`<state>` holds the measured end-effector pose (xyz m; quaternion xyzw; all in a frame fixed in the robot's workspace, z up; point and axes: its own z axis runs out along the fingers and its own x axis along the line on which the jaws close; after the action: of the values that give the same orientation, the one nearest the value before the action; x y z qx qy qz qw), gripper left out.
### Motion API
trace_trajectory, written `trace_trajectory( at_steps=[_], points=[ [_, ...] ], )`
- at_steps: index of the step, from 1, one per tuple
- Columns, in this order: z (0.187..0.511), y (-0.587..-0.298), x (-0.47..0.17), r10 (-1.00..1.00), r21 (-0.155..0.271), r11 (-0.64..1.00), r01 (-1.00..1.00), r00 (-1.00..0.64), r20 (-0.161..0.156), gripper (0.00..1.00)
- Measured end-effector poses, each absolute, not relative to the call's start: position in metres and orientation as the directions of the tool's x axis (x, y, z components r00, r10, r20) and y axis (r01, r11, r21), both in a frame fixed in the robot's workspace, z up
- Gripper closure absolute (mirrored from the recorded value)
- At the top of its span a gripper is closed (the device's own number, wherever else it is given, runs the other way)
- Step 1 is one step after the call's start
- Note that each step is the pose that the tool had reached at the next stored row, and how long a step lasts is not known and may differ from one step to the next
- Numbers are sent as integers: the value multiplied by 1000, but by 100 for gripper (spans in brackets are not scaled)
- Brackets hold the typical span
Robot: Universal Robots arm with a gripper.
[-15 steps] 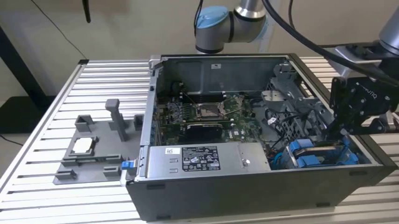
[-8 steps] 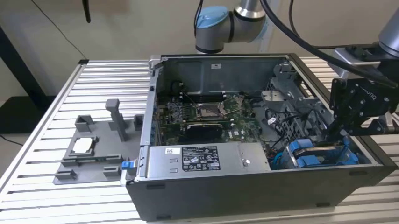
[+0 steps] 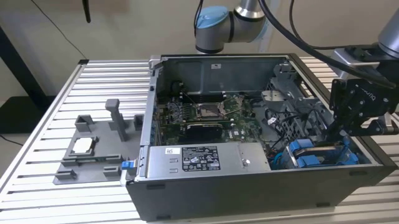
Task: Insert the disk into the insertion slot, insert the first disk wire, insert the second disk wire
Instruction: 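Insert the first disk wire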
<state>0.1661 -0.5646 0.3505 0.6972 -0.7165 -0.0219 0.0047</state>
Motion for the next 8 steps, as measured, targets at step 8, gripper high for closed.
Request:
trace_trajectory(
  at_steps=[8],
  points=[
    [349, -565, 166, -999, 38, 36, -999, -37, -24, 81]
  ],
)
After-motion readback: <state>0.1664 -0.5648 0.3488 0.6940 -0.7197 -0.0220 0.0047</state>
